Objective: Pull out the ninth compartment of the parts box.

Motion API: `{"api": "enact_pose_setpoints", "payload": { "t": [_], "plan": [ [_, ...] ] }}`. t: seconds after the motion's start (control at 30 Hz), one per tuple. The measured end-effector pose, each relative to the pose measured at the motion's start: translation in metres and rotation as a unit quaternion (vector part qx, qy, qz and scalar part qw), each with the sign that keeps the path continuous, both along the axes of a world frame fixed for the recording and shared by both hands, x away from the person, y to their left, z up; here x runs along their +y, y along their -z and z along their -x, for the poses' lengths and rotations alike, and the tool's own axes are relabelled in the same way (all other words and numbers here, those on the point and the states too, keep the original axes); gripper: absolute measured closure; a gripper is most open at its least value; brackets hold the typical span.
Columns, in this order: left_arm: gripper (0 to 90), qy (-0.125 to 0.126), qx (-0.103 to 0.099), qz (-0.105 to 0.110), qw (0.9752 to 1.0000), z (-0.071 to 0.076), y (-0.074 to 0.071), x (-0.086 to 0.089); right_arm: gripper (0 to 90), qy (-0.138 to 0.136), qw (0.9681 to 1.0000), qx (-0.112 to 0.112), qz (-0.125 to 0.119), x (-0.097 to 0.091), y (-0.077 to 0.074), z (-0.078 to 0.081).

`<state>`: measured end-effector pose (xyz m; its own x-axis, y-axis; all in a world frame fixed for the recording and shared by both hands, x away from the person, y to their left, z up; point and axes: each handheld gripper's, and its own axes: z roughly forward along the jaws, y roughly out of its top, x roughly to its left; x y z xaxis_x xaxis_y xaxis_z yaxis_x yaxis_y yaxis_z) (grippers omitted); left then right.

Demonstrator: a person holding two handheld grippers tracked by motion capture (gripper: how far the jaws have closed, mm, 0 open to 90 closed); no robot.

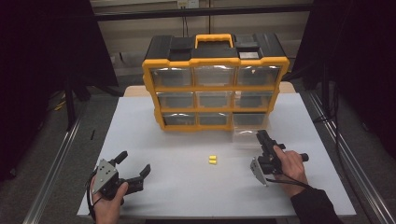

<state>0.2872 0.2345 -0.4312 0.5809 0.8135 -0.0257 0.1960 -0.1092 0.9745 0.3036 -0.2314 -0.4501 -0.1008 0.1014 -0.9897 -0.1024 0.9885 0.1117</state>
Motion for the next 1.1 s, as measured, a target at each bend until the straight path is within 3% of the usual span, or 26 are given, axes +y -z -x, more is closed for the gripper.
{"api": "enact_pose_setpoints", "payload": {
  "t": [0.03, 0.07, 0.2, 0.27, 0.3, 0.33, 0.4, 0.57, 1.1],
  "plan": [
    [4.6, -0.002, 0.001, 0.002, 1.0, 0.0, 0.0, 0.0, 78.9, -0.006, 1.0, -0.001, 0.002, 0.0, 0.0, 0.001],
    [4.6, -0.002, 0.001, 0.002, 1.0, 0.0, 0.0, 0.0, 78.9, 0.001, 0.9999, 0.002, -0.011, -0.001, 0.001, 0.003],
    [4.6, -0.001, 0.001, 0.002, 1.0, 0.0, 0.0, 0.0, 78.9, 0.001, 0.9999, 0.0, -0.011, -0.001, 0.001, 0.006],
    [4.6, -0.002, 0.001, 0.002, 1.0, 0.0, 0.0, 0.0, 79.0, -0.004, 1.0, -0.001, 0.0, 0.0, -0.001, 0.007],
    [4.6, -0.003, 0.0, 0.001, 1.0, 0.0, 0.0, 0.0, 79.0, 0.0, 1.0, -0.002, -0.009, 0.0, 0.0, 0.008],
    [4.6, -0.003, 0.0, 0.001, 1.0, 0.0, 0.0, 0.0, 79.0, -0.008, 1.0, -0.002, 0.005, 0.0, -0.002, 0.008],
    [4.6, -0.003, 0.0, 0.0, 1.0, 0.0, 0.0, 0.0, 79.0, -0.004, 1.0, -0.001, -0.001, -0.001, -0.002, 0.011],
    [4.6, 0.0, -0.001, 0.001, 1.0, -0.001, 0.0, -0.001, 78.9, -0.004, 1.0, 0.001, -0.009, 0.0, 0.0, 0.011],
    [4.6, 0.001, 0.001, 0.002, 1.0, -0.001, 0.0, -0.001, 78.0, -0.012, 0.9998, 0.013, 0.001, 0.002, 0.003, 0.009]
  ]
}}
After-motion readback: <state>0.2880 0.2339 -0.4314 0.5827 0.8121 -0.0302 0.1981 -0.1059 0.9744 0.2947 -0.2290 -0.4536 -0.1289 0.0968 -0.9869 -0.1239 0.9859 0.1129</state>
